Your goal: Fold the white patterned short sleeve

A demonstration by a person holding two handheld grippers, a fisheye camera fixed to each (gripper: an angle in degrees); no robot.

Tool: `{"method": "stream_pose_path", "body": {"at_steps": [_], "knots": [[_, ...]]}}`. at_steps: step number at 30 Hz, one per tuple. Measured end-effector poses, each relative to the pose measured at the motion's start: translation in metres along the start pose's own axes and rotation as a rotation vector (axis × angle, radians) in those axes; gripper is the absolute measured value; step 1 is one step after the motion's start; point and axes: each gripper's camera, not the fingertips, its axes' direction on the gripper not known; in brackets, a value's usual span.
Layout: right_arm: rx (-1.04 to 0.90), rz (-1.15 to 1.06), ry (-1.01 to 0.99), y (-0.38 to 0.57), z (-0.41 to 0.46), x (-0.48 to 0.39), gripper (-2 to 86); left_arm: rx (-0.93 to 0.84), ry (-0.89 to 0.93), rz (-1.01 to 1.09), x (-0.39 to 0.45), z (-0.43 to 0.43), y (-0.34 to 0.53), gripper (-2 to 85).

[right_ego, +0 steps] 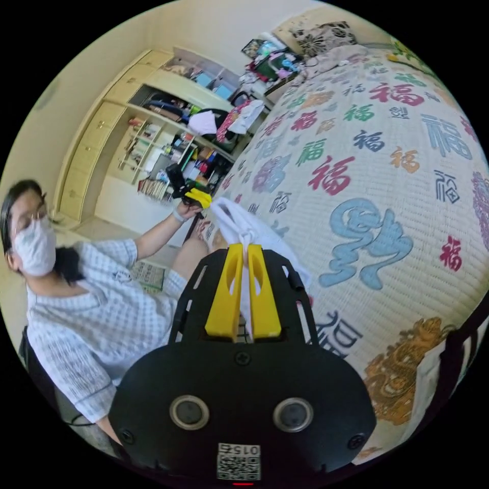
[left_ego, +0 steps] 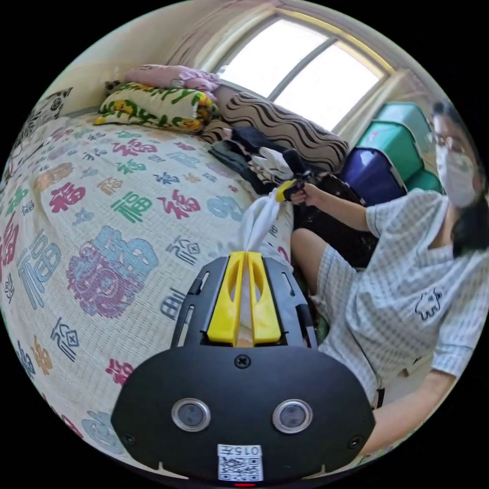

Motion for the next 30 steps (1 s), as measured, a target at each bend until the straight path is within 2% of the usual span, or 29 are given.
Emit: {"method": "stream_pose_path", "body": {"at_steps": [7, 14, 16, 18, 21, 23, 26, 28, 30], "knots": [[-0.295, -0.104, 0.126, 0.076, 0.110, -0.052, 0.6, -0.197, -0.010, 0.069, 0.126, 0.045, 0.067, -0.5], [-0.482, -0.059, 0.270, 0.090, 0.200, -0.048, 3.1, -0.328, -0.062, -0.054, 0.163, 0.092, 0.083, -0.3], [-0.497, -0.035, 0.291, 0.091, 0.210, -0.049, 4.5, -0.373, -0.026, -0.083, 0.170, 0.099, 0.081, 0.5], [-0.474, -0.013, 0.309, 0.092, 0.212, -0.052, 5.8, -0.416, 0.019, -0.102, 0.180, 0.101, 0.077, 1.2], [-0.382, 0.023, 0.351, 0.095, 0.208, -0.061, 7.0, -0.328, 0.032, -0.092, 0.207, 0.077, 0.065, 2.2], [-0.265, 0.034, 0.353, 0.095, 0.208, -0.072, 7.0, -0.189, -0.060, -0.118, 0.223, 0.049, 0.052, 2.9], [-0.130, 0.006, 0.335, 0.089, 0.229, -0.085, 6.5, -0.094, -0.219, -0.177, 0.232, 0.035, 0.039, 3.8], [-0.104, 0.016, 0.317, 0.084, 0.259, -0.083, 5.7, -0.088, -0.249, -0.217, 0.232, 0.041, 0.034, 4.0], [-0.162, 0.025, 0.285, 0.079, 0.299, -0.076, 3.4, -0.104, -0.234, -0.258, 0.231, 0.052, 0.034, 3.9]]}}
